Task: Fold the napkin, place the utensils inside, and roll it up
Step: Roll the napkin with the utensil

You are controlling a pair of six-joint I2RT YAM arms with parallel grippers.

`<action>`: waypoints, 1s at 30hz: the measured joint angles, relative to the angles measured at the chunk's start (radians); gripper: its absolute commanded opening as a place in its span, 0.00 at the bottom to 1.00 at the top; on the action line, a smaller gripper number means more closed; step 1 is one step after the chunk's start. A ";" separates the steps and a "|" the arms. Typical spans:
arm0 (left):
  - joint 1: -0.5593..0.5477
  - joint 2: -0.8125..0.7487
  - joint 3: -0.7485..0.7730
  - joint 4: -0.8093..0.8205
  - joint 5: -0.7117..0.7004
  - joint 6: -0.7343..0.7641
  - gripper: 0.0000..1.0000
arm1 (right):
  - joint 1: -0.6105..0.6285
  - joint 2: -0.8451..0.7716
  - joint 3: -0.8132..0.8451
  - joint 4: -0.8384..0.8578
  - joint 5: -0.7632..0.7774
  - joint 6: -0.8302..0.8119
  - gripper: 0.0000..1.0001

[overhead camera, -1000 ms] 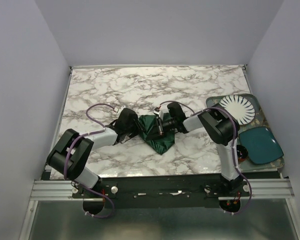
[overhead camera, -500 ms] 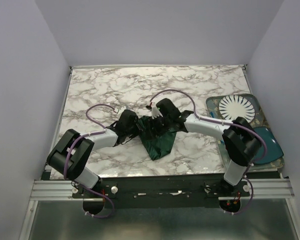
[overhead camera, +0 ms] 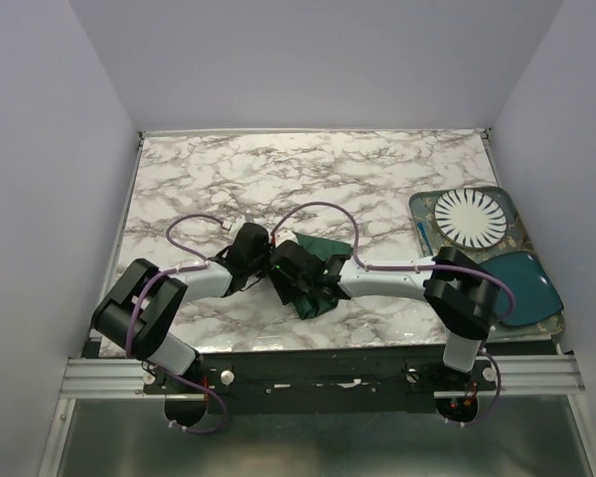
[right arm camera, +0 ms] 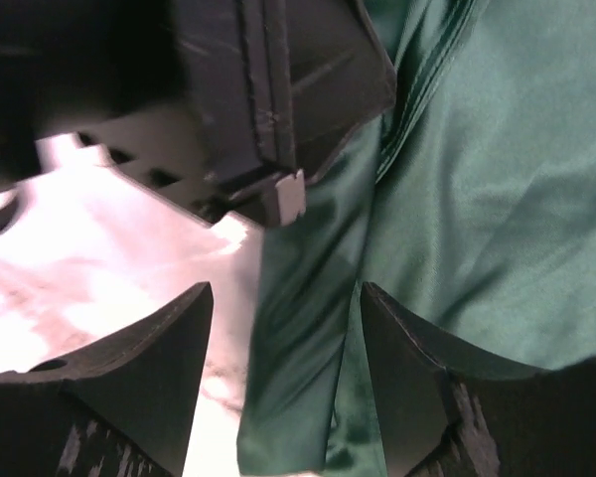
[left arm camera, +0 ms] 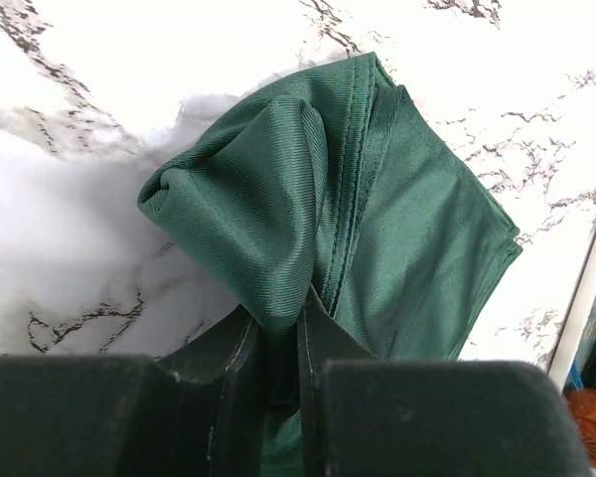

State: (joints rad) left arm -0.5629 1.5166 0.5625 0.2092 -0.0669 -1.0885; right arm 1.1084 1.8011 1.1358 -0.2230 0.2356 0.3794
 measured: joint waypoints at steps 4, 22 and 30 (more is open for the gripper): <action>0.000 -0.004 -0.016 0.025 -0.003 -0.014 0.19 | 0.024 0.064 0.029 -0.019 0.066 0.020 0.66; -0.002 -0.055 -0.044 0.005 -0.031 -0.014 0.55 | 0.041 0.080 -0.022 0.071 0.139 0.062 0.17; 0.000 -0.260 -0.064 -0.153 -0.075 0.053 0.74 | -0.102 0.018 -0.195 0.362 -0.112 -0.025 0.15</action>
State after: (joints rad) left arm -0.5629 1.2564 0.4988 0.0559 -0.1417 -1.0359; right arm 1.0061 1.8191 0.9409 0.1394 0.1238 0.3546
